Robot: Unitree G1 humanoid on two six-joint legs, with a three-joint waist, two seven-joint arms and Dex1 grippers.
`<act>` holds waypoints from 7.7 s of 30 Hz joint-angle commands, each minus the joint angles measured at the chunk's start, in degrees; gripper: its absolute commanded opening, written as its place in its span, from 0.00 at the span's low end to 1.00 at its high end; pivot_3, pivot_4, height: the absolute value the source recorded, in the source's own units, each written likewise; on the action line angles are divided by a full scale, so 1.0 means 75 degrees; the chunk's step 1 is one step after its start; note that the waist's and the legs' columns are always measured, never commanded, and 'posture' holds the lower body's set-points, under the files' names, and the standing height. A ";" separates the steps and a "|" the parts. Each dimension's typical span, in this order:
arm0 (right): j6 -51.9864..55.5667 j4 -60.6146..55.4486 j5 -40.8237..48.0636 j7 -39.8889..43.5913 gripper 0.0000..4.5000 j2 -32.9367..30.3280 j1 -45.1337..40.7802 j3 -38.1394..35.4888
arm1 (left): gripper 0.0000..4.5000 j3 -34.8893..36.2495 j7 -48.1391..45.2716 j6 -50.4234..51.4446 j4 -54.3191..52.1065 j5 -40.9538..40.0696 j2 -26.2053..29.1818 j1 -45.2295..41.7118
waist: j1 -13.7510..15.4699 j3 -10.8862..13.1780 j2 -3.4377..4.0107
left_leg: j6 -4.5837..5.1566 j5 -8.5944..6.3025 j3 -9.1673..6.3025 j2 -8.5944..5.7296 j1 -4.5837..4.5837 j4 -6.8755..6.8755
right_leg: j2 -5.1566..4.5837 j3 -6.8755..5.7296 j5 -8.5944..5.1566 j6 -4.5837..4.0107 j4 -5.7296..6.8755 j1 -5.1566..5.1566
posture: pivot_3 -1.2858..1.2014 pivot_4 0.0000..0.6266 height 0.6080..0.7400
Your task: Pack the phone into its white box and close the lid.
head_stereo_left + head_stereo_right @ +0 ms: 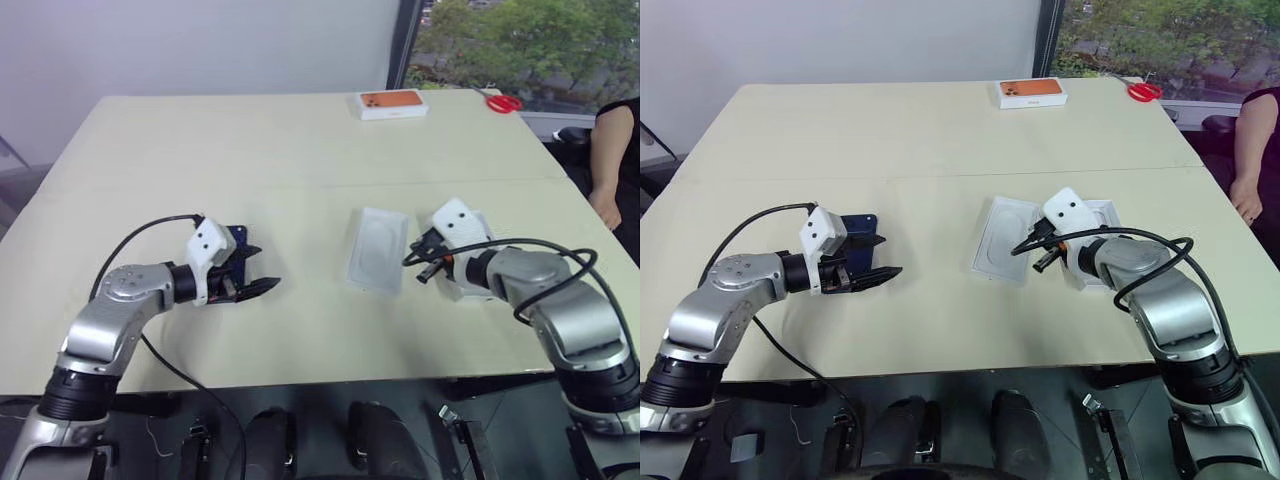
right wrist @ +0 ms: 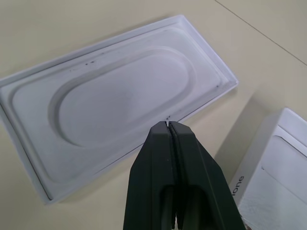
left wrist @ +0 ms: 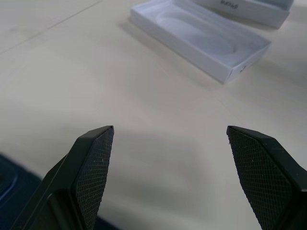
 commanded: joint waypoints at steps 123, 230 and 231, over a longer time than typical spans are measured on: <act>0.1254 -0.1792 0.0263 0.0446 0.00 -0.0804 0.1620 -0.2053 | 0.01 0.2771 0.7502 0.6808 0.5572 -0.3749 -0.6135 -0.5659 | 0.0189 0.0008 -0.0041 | -0.0021 0.0011 -0.0022 -0.0036 -0.0011 -0.0011 | -0.0024 -0.0011 0.0000 0.0001 -0.0011 0.0000 | 0.52 0.24 1.00; 0.4365 0.1225 0.1227 -0.2139 0.60 0.0693 -0.1030 -0.2280 | 0.00 -0.1279 -0.2221 -0.1397 0.0432 0.0096 -0.1368 -0.1298 | 0.0165 0.0002 -0.0010 | 0.0004 -0.0003 -0.0003 -0.0017 -0.0011 0.0006 | -0.0043 0.0003 -0.0011 -0.0025 -0.0009 0.0003 | 0.52 0.24 1.00; 0.4365 0.1284 0.1269 -0.2166 0.60 0.0673 -0.1049 -0.2265 | 0.00 -0.1283 -0.2186 -0.1395 0.0426 0.0123 -0.1372 -0.1274 | 0.0165 0.0002 -0.0010 | 0.0005 -0.0003 -0.0003 -0.0016 -0.0011 0.0006 | -0.0035 0.0002 0.0000 -0.0007 -0.0007 0.0002 | 0.52 0.24 1.00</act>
